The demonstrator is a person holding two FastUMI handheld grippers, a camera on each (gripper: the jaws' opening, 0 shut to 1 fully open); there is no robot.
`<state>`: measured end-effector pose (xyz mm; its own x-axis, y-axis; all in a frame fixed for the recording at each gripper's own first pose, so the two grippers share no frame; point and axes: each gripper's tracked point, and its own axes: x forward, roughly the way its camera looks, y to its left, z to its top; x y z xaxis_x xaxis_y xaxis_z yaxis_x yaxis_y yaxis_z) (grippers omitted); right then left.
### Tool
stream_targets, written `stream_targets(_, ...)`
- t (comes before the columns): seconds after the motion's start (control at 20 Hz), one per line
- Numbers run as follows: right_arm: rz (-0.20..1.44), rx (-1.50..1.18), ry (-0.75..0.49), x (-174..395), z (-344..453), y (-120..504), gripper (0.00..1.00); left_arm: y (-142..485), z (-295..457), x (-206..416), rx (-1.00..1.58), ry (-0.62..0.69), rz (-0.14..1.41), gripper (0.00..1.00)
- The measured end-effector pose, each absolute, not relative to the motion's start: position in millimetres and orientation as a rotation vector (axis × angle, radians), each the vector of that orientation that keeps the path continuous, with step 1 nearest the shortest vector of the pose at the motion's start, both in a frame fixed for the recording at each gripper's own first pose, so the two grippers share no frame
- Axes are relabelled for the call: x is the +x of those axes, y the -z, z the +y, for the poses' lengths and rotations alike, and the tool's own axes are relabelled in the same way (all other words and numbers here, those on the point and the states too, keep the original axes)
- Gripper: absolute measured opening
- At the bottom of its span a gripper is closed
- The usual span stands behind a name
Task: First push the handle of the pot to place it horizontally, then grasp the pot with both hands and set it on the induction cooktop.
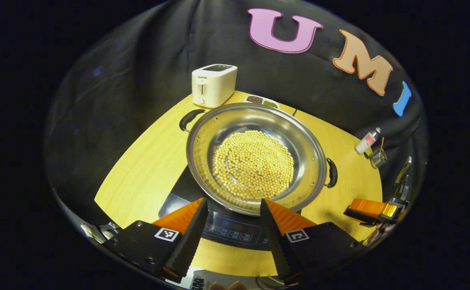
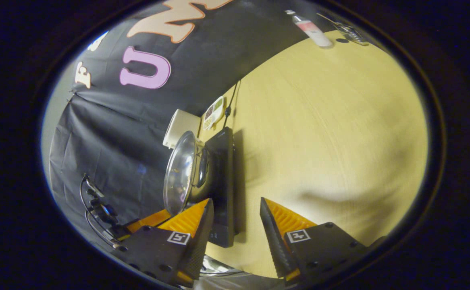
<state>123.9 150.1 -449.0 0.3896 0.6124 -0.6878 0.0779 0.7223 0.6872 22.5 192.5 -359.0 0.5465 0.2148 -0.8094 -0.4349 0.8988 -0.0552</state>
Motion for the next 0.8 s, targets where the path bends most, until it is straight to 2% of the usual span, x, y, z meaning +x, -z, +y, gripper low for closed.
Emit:
stream_targets(0.05, 1.133, 0.729, -0.374, 124, 146, 450, 0.65, 357, 189, 23, -0.244, -0.390, 0.915, 0.81)
stream_targets(0.4, 1.151, 0.702, -0.318, 98, 102, 474, 0.65, 357, 149, 6, -0.245, -0.353, 0.919, 0.81)
stream_targets(0.5, 1.129, 0.700, -0.286, 94, 91, 469, 0.55, 360, 133, -4, -0.250, -0.321, 0.938, 0.81)
stream_targets(0.55, 1.105, 0.689, -0.268, 93, 82, 462, 0.55, 357, 126, -4, -0.247, -0.299, 0.926, 0.81)
stream_targets(0.6, 1.069, 0.661, -0.251, 94, 72, 455, 0.66, 350, 120, -1, -0.235, -0.276, 0.896, 0.81)
stream_targets(0.65, 1.028, 0.617, -0.232, 95, 61, 446, 0.66, 340, 115, 5, -0.214, -0.249, 0.855, 0.81)
stream_targets(0.7, 0.982, 0.568, -0.212, 94, 50, 433, 0.54, 328, 110, 12, -0.190, -0.226, 0.808, 0.81)
stream_targets(0.8, 0.859, 0.472, -0.172, 97, 27, 391, 0.60, 295, 102, 23, -0.138, -0.212, 0.680, 0.81)
